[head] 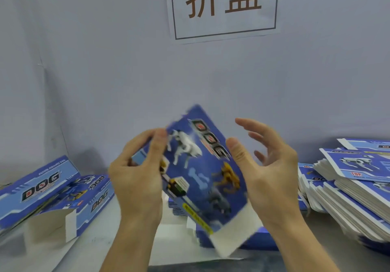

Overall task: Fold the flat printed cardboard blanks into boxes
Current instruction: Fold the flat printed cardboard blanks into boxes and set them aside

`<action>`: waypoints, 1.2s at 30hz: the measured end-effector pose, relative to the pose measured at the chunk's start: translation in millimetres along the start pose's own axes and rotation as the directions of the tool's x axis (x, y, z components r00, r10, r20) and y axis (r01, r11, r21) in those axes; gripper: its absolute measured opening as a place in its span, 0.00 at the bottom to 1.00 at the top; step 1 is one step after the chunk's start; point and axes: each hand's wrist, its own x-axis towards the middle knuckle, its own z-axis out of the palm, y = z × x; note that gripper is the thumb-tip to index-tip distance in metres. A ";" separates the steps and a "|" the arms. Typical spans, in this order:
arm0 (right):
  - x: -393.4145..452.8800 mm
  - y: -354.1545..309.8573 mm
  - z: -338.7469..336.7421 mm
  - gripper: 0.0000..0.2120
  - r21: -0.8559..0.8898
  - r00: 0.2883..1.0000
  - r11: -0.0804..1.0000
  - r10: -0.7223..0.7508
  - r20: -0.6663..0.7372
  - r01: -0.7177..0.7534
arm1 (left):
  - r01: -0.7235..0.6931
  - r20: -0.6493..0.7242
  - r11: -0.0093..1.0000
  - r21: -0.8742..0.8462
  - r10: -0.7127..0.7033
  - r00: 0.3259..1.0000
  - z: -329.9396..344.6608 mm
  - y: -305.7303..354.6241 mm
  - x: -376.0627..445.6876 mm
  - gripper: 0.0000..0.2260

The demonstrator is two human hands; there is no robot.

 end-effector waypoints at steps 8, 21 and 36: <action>-9.4 1.0 19.9 0.14 -0.140 0.906 0.990 0.089 0.413 -0.034 | 0.130 -0.528 0.968 -0.216 -0.228 0.818 -13.0 -14.2 12.0 0.09; 4.9 29.3 -3.2 0.40 0.336 0.828 0.760 0.539 0.151 -0.556 | 0.626 0.432 0.757 0.187 -0.635 0.640 8.5 -27.0 -20.2 0.32; -0.4 45.7 -18.3 0.36 -0.015 0.696 0.864 0.416 0.584 -0.504 | 0.396 0.338 0.914 0.085 -0.400 0.852 -14.0 -20.2 0.9 0.27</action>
